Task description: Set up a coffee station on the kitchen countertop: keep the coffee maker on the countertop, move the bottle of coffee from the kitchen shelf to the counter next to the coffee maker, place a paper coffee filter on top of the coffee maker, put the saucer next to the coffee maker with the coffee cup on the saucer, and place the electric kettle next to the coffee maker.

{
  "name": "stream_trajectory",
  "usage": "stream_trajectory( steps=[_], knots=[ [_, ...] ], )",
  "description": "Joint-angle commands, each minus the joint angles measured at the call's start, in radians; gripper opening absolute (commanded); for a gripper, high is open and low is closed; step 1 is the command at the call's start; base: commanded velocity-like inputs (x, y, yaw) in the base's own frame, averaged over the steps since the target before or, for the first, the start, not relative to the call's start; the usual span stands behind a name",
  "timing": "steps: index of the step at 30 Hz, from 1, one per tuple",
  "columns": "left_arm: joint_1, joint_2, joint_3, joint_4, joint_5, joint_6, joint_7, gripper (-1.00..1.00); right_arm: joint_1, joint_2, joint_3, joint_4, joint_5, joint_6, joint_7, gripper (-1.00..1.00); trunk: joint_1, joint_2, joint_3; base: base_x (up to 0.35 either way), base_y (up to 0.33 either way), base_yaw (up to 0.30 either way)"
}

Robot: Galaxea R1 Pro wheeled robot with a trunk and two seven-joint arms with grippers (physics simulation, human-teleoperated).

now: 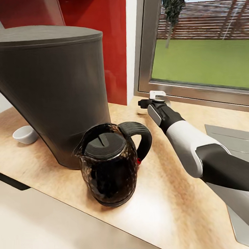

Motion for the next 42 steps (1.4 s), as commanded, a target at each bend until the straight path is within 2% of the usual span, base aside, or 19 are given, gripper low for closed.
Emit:
stream_trajectory(
  steps=[1, 3, 13, 18, 28, 42],
  knots=[
    [0.001, 0.000, 0.000, -0.002, 0.003, -0.001, 0.001, 1.00, -0.001, 0.000, 0.008, -0.001, -0.010, 0.004, -0.009, 1.00, 0.000, 0.000, -0.001, 0.000, 0.000, 0.000],
    [0.001, 0.000, 0.000, -0.002, 0.003, -0.001, 0.001, 1.00, -0.001, -0.008, 0.008, -0.001, -0.009, 0.004, -0.009, 1.00, 0.000, 0.000, -0.001, 0.000, 0.000, 0.000],
    [0.001, 0.000, 0.000, -0.002, 0.003, -0.001, 0.001, 1.00, -0.001, -0.014, 0.007, -0.001, -0.009, 0.004, -0.009, 1.00, 0.000, 0.000, -0.001, 0.000, 0.000, 0.000],
    [0.001, 0.000, 0.000, -0.002, 0.003, -0.001, 0.001, 1.00, -0.001, -0.028, 0.007, 0.000, -0.009, 0.004, -0.010, 1.00, 0.000, 0.000, -0.001, 0.000, 0.000, 0.000],
    [0.001, 0.000, 0.000, -0.002, 0.003, -0.001, 0.001, 1.00, 0.001, -0.037, 0.007, 0.000, -0.009, 0.004, -0.010, 1.00, 0.000, 0.000, -0.001, 0.000, 0.000, 0.000],
    [0.001, 0.000, 0.000, -0.002, 0.003, -0.001, 0.001, 1.00, 0.001, -0.067, 0.007, 0.000, -0.009, 0.004, -0.010, 1.00, 0.000, 0.000, -0.001, 0.000, 0.000, 0.000]
  ],
)
